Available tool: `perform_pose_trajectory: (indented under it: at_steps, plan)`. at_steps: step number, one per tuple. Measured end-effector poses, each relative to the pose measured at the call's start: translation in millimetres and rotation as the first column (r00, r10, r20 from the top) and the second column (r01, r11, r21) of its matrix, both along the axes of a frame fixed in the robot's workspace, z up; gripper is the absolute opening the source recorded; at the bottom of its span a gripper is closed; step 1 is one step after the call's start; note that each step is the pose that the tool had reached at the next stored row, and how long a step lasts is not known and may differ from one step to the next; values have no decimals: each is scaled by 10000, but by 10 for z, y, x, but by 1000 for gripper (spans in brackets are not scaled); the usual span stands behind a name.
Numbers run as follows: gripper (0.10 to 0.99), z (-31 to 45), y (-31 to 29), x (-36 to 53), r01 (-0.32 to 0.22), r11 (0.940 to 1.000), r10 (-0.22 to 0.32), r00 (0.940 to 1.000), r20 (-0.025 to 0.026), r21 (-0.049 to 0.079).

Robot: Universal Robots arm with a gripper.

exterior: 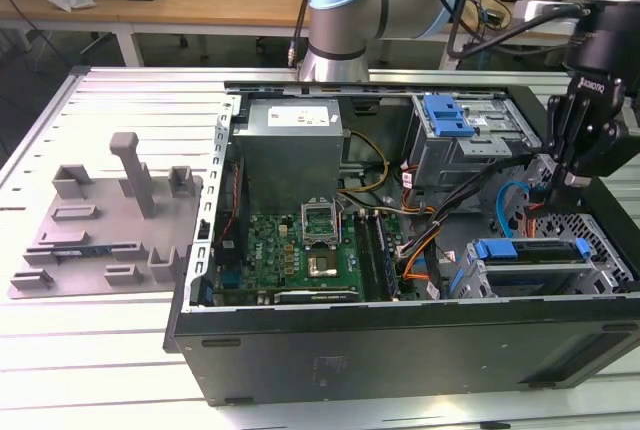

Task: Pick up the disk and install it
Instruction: 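Insert the first disk wire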

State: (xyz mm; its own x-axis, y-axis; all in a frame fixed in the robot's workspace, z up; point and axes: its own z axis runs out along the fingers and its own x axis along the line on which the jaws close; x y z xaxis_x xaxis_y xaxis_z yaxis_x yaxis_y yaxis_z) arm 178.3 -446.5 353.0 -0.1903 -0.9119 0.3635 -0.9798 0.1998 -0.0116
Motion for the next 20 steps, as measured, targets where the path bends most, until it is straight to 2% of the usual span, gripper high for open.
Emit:
perform_pose_trajectory:
  at_steps: [2,5,12,14,17,20]
  plan:
    - [169,9,-53,-7,-6,9998,6,10000,24,201]
    - [169,10,-93,-11,-48,9990,47,10000,33,454]
    - [169,10,-151,-35,-277,9968,275,9996,43,750]
    - [169,14,-183,-38,-375,9950,370,9993,73,930]
    - [169,39,-230,-43,-422,9938,413,9991,104,1026]
    - [169,71,-292,-72,-454,9936,444,9989,113,1033]
